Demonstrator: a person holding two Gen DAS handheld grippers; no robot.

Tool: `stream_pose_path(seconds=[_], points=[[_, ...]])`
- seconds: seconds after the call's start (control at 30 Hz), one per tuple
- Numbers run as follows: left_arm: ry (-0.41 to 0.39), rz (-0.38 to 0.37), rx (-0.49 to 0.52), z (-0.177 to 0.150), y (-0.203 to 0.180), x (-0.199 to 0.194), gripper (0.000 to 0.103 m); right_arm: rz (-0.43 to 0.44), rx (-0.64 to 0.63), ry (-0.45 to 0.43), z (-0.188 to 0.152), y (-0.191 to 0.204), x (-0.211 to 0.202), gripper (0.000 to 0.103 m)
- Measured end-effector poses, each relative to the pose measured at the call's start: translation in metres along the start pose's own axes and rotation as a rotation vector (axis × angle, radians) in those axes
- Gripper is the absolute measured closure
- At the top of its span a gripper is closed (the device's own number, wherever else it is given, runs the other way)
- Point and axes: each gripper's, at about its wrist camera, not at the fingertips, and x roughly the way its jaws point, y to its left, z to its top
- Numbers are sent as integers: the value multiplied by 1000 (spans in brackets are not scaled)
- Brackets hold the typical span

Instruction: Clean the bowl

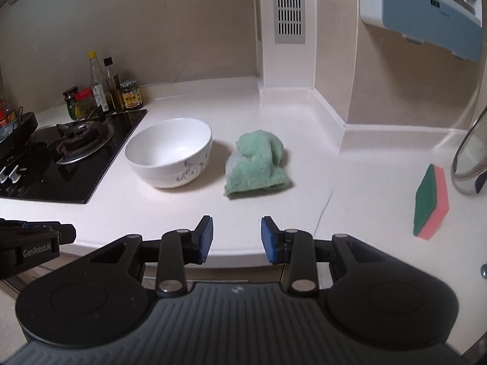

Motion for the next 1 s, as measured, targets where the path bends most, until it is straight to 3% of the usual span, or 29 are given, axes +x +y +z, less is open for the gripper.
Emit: stream_pose_path(seconds=[0.6, 1.0], points=[[-65, 85, -48, -11, 3, -24, 92, -49, 9, -2, -3, 1, -22, 73], [-88, 102, 10, -19, 1, -38, 92, -68, -11, 3, -8, 6, -30, 73]])
